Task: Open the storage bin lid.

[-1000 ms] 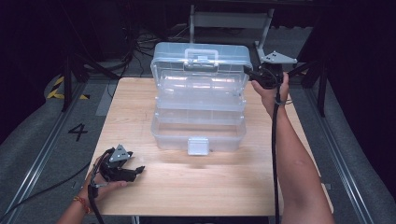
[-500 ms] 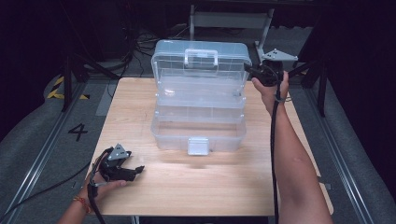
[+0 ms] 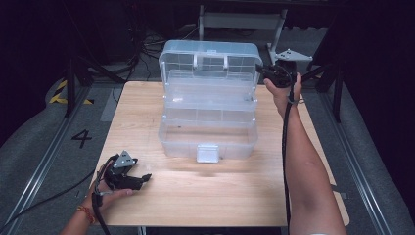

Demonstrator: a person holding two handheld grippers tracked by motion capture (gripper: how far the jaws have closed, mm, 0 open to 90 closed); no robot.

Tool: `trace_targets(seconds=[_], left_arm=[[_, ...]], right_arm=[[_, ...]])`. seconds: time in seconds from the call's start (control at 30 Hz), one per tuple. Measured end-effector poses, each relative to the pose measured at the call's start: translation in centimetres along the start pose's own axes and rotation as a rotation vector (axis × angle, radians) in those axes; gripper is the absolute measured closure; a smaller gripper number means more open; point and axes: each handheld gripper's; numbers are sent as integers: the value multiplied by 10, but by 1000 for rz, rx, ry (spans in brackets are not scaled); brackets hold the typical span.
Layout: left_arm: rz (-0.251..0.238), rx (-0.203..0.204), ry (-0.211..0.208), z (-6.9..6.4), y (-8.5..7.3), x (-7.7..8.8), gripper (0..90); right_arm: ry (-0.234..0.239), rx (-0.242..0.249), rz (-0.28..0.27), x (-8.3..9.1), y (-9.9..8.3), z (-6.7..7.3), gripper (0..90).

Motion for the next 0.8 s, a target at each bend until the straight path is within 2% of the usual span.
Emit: trace_targets(seconds=[0.17,0.2,0.33,0.8], left_arm=[[-1,4,0,-1,3,-3,181],[-3,-6,6,-1,4,-4,180],[-3,-11,-11,-4,6,-5,177],[-8,-11,-9,-3,5,-5,177]], right_arm=[[-1,-6,1,-2,1,-2,778],[0,-10,0,-3,1,-2,778],[-2,-12,4,-5,2,-5,779],[-2,-28,15,-14,5,-13,780]])
Point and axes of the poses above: each handheld gripper's, and its own axes: x roughly backward along the jaws, y roughly out of its top, z roughly to its left, and after that the axes turned 15 degrees about y, right-handed
